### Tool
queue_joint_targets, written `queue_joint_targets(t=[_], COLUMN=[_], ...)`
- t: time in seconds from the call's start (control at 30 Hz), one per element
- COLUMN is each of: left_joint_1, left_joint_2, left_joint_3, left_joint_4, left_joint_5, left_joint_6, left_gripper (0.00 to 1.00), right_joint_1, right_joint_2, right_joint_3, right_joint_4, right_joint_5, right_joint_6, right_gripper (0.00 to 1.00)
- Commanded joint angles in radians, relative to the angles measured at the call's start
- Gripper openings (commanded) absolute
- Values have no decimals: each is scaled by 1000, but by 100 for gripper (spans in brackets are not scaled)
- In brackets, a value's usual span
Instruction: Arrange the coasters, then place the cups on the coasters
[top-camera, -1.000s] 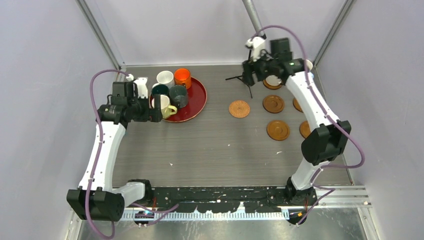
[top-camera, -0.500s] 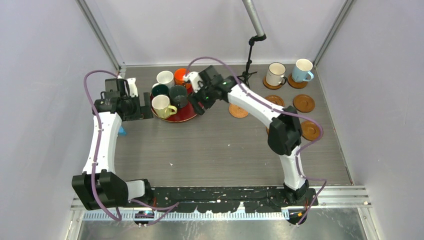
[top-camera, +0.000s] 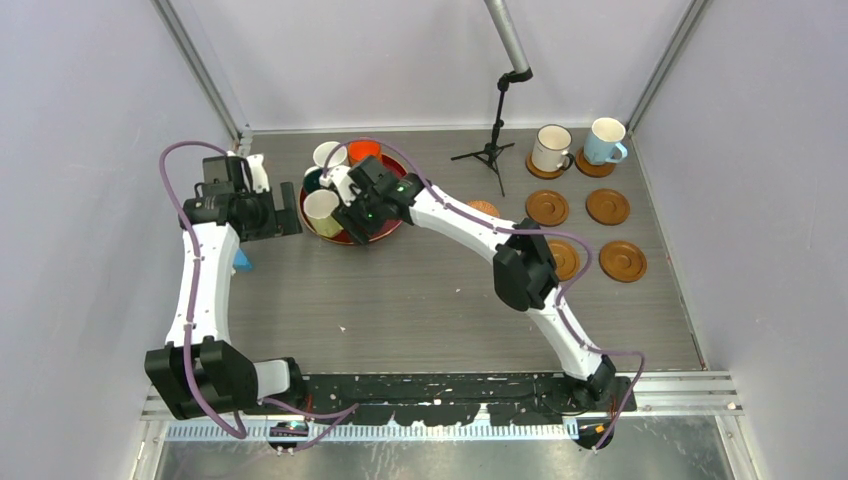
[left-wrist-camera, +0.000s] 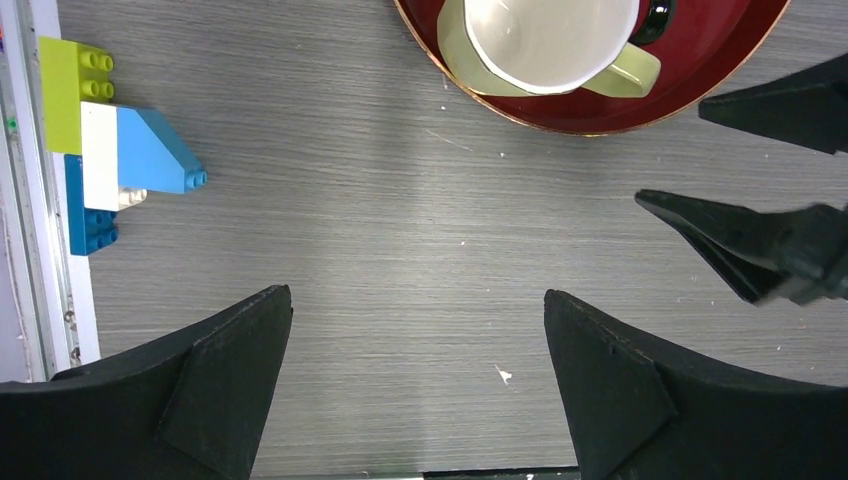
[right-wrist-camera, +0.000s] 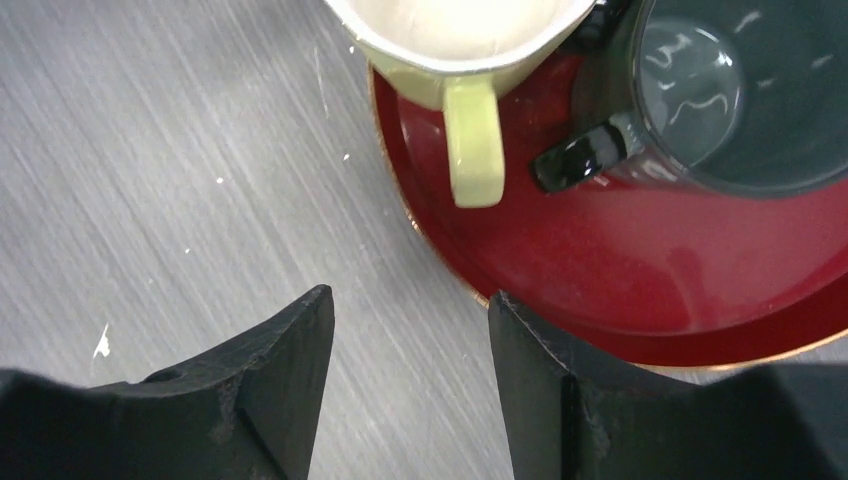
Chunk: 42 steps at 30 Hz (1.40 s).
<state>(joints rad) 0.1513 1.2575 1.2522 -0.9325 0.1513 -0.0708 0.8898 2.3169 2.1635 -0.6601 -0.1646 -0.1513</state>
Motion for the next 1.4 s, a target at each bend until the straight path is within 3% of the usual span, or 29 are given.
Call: queue_joint_targets(t=[0.0,0.3,0.97,1.03,1.2,1.37], left_joint_1=[19,50,104,107,113,115], left_joint_2=[-8,-12,-9,-7,-10,-30], left_joint_3=[42,47,39,37,38,35], left_joint_4=[29,27,30,30,29,24], left_joint_5=[28,46,83,83,87,102], left_joint_6=[2,17,43,46,48,40], left_gripper=[100,100,100,100,100,100], right_joint_1=[4,16,39,40,39,39], right_joint_2=[52,153,235,233,196,113], right_joint_3=[114,242,313,314,311,281], right_joint_4=[50,79,98,98,94,115], right_joint_5=[22,24,44,49,62,83], right_joint_6=[-8,-30,-57,-54,-12,50], right_gripper=[62,55,37,31,2,0])
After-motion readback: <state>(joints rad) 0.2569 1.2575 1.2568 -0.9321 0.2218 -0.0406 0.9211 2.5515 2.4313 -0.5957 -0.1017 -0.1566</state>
